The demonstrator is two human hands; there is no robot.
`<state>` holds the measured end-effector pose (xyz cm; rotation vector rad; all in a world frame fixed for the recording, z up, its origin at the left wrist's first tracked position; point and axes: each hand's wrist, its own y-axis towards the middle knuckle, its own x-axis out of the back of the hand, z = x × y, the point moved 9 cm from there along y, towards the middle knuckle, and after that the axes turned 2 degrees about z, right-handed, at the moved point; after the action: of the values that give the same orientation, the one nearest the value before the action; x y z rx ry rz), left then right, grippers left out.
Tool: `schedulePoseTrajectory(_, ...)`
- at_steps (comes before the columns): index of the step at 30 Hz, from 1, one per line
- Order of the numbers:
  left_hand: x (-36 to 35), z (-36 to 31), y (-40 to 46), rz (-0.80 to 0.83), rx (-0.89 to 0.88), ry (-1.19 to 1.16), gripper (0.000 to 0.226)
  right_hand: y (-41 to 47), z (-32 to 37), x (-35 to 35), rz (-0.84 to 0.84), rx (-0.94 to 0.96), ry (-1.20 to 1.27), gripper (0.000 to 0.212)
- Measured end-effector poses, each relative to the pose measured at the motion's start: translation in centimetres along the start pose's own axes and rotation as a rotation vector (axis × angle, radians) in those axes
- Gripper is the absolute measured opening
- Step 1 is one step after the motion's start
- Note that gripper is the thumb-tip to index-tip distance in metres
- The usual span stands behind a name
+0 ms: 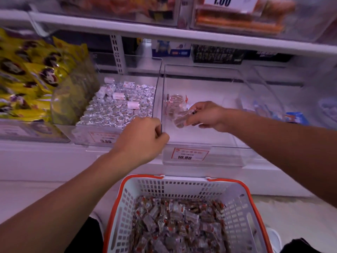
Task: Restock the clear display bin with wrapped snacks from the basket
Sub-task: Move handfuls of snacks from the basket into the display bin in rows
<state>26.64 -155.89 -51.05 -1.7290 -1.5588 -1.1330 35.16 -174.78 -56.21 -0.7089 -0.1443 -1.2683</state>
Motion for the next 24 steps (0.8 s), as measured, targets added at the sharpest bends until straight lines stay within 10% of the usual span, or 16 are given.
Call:
schedulePoseTrajectory(8, -0.4, -0.2, 0.0, 0.007, -0.082, -0.054, 0.028, 3.8, 1.0, -0.7, -0.286, 0.074, -0.376, 0.04)
schedulePoseTrajectory(13, -0.4, 0.0, 0.0, 0.007, -0.086, -0.091, 0.027, 3.9, 1.7, -0.4, -0.314, 0.045, -0.362, 0.085)
schedulePoseTrajectory(24, -0.8, 0.4, -0.3, 0.048, -0.08, -0.163, 0.028, 4.0, 1.1, -0.6, -0.194, -0.039, -0.204, 0.048)
